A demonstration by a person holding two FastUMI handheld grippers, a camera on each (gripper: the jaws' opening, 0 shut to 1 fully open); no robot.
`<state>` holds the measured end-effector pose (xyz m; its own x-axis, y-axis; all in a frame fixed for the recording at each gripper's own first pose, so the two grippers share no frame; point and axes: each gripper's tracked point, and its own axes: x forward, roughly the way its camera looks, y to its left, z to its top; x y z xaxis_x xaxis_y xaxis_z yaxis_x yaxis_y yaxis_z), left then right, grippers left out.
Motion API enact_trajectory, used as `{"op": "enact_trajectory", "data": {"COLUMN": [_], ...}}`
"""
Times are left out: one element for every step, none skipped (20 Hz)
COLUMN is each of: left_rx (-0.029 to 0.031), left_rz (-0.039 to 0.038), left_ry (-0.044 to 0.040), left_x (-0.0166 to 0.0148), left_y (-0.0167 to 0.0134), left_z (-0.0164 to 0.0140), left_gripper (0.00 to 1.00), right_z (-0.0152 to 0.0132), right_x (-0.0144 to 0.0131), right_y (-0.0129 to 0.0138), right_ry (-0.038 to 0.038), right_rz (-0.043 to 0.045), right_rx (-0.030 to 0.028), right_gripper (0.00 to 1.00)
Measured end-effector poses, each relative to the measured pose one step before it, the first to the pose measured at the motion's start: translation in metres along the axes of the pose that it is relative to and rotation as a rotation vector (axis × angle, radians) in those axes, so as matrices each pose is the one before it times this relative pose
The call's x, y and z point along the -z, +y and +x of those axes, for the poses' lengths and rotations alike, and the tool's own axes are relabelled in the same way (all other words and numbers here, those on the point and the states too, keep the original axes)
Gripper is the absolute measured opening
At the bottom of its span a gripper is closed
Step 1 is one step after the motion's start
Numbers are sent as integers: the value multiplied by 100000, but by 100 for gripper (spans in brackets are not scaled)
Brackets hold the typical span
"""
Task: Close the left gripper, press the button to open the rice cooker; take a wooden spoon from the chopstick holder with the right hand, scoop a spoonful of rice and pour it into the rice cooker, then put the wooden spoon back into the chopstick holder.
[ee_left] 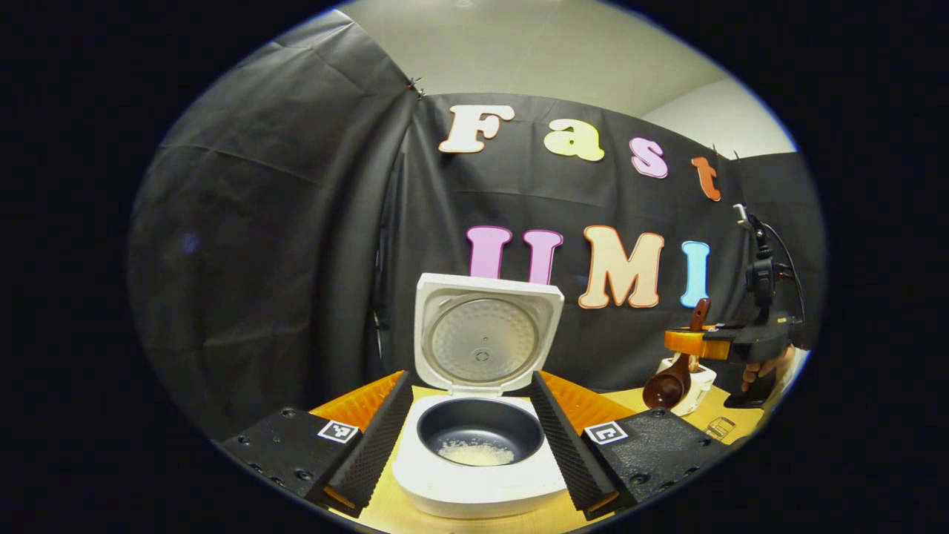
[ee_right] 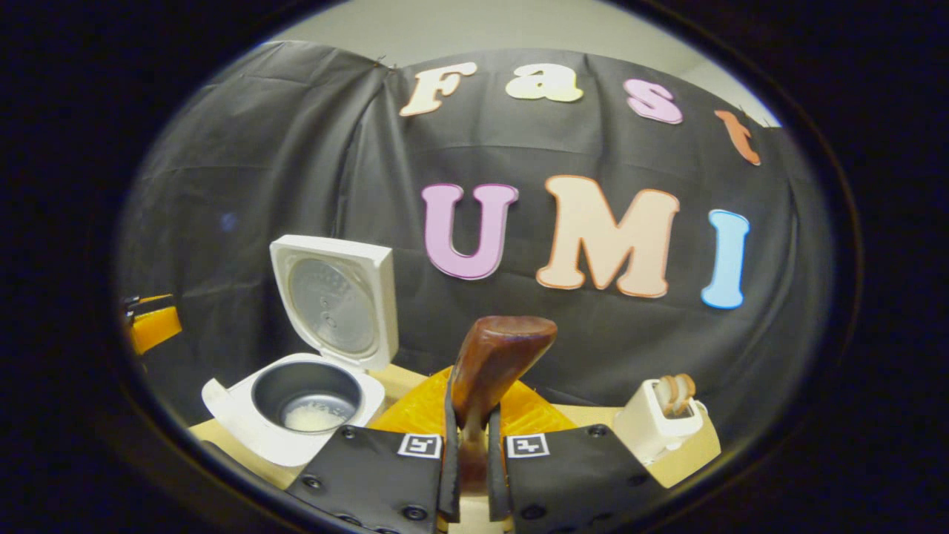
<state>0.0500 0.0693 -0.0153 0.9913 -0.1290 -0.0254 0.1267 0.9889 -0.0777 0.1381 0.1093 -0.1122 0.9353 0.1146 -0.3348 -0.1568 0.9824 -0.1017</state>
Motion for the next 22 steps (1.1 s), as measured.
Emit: {"op": "enact_trajectory", "data": {"left_rx": [581,125,-742,194,-116,243,221,141,319,289,251,346,283,355,201,258,178,64,108,-92,126,389], "left_rz": [604,533,387,295,354,239,179,159,189,240,302,243,123,24,134,190,208,302,279,260,225,266], "left_ry": [-397,-493,-992,-894,-385,-221,-50,-206,-319,-268,-183,-15,108,122,248,270,200,120,104,94,227,160], "left_x": [-240,-309,-375,-374,-80,-197,-55,-222,-202,-148,-37,-109,52,-34,55,53,-18,-32,-4,-75,45,-33], "left_y": [-721,-600,-349,-438,-531,-482,-459,-424,-373,-551,-559,-503,-494,-430,-502,-489,-319,-385,-402,-300,-355,-469], "left_z": [189,146,139,150,252,283,213,122,84,185,194,89,208,184,185,66,83,-88,165,51,56,-78], "left_gripper": [92,92,93,94,92,92,92,92,92,92,92,92,92,92,92,92,92,94,94,94,94,97], "right_z": [-552,-561,-456,-429,-358,-268,-339,-379,-242,-214,-161,-115,124,-44,25,135,126,68,63,143,103,143], "right_x": [311,405,308,443,482,540,527,608,524,655,599,675,315,769,833,1028,1056,1063,950,902,852,829], "right_y": [-1553,-1639,-1693,-1879,-1674,-1560,-1575,-1674,-1604,-1556,-1388,-1206,-1344,-971,-945,-916,-797,-688,-426,-429,-382,-369], "right_ry": [453,435,212,451,715,1200,1026,912,953,1074,1099,982,952,992,1162,1602,1920,2015,1810,1695,1547,1497], "right_rz": [537,363,516,757,1173,1214,1198,1085,1026,825,862,570,234,-45,-324,-43,531,1064,1392,1406,1101,1126], "right_rx": [1542,2126,2364,2467,1980,1651,1529,1717,1996,1974,1725,1449,1160,988,948,932,758,327,-50,-208,-128,-10], "right_gripper": [18,18,18,18,18,18,18,18,18,18,18,18,18,17,17,17,18,19,19,19,19,18]}}
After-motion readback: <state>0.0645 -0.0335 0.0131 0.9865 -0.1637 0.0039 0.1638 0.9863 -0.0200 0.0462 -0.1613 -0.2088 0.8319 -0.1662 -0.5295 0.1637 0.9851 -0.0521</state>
